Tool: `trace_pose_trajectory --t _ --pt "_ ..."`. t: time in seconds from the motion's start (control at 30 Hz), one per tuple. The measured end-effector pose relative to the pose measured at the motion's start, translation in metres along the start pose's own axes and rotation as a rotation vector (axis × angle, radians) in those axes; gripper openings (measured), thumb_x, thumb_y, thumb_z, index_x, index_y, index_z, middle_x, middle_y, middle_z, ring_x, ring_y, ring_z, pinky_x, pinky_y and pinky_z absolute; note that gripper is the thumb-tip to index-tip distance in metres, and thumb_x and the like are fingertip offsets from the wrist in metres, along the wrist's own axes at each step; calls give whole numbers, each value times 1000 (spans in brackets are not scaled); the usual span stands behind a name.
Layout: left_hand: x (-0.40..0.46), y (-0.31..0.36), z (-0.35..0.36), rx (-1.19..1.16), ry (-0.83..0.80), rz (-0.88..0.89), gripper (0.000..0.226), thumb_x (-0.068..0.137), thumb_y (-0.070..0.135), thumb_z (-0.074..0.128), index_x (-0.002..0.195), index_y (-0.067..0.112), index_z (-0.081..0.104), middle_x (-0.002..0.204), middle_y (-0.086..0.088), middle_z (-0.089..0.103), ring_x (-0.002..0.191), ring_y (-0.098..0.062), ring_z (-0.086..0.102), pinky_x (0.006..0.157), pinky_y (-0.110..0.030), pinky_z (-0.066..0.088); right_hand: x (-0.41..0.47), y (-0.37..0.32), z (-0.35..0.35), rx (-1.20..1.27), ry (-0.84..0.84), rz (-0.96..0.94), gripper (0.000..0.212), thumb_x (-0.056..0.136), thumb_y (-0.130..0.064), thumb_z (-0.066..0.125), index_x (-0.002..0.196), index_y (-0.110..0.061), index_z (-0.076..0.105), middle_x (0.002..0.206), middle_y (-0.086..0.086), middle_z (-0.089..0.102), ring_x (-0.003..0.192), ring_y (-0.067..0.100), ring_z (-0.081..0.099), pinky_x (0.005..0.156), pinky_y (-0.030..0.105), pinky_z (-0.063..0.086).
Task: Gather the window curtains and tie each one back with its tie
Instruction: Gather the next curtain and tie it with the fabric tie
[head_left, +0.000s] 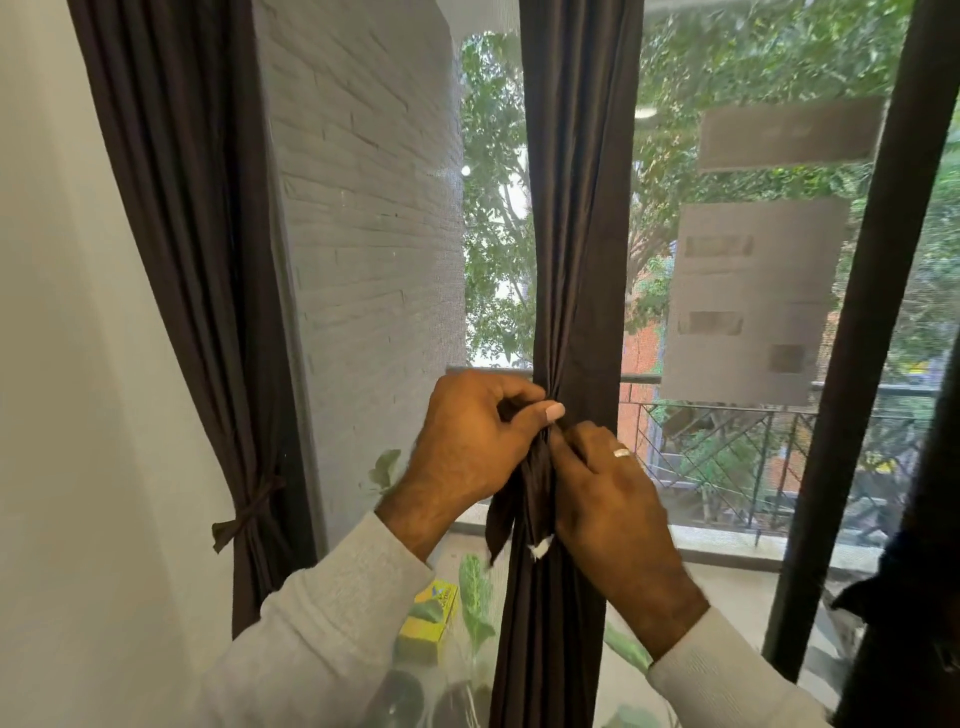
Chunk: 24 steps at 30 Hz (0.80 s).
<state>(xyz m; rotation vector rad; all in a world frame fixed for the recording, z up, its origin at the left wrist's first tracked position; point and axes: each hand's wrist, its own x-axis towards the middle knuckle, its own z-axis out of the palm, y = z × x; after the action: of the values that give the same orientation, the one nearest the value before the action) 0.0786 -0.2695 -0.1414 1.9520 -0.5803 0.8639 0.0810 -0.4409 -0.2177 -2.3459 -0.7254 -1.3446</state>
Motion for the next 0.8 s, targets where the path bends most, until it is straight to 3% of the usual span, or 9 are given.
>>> trace_pose_trajectory --t 0.17,0.27,0.37,0.5,0.63,0.7,0.8 --pt "2 5 0 113 61 10 13 89 32 88 86 20 84 73 10 75 67 -5 71 72 -30 64 0 16 -15 -64 -98 -204 50 90 -11 52 138 -4 67 124 17 63 101 40 63 83 52 57" --pt "2 5 1 172 78 3 18 91 31 85 77 21 77 64 9 69 60 -8 66 63 -31 61 1 27 -25 27 -101 -184 52 88 -14 46 132 -14 73 129 12 63 111 37 63 88 48 58" --pt "2 8 3 147 42 12 17 93 36 84 83 23 82 68 11 72 62 -5 67 65 -25 59 4 22 -26 98 -92 -156 47 90 -16 48 127 -11 75 139 11 63 120 37 63 95 50 58" --pt "3 10 2 143 48 -3 23 86 45 89 84 23 84 70 12 74 65 -5 70 68 -25 61 3 14 -22 120 -94 -182 49 84 -11 49 126 -8 75 139 7 67 110 36 66 91 51 58" --pt "7 5 0 165 92 -28 21 85 37 91 78 20 82 66 9 72 61 -8 68 65 -31 62 -1 21 -17 214 -73 -223 46 75 -3 49 109 -12 79 136 -6 70 110 27 66 91 44 56" --pt "7 3 0 175 103 -26 21 88 32 88 74 20 78 63 9 70 58 -9 66 62 -32 61 -3 22 -15 323 -71 -191 43 73 1 51 101 -14 80 133 -12 71 114 21 65 95 39 55" --pt "5 1 -1 230 115 -25 26 89 29 84 68 23 70 57 9 63 54 -9 60 57 -27 56 0 29 -12 508 56 -12 36 84 6 54 101 -12 80 123 -6 75 117 18 68 99 38 55"
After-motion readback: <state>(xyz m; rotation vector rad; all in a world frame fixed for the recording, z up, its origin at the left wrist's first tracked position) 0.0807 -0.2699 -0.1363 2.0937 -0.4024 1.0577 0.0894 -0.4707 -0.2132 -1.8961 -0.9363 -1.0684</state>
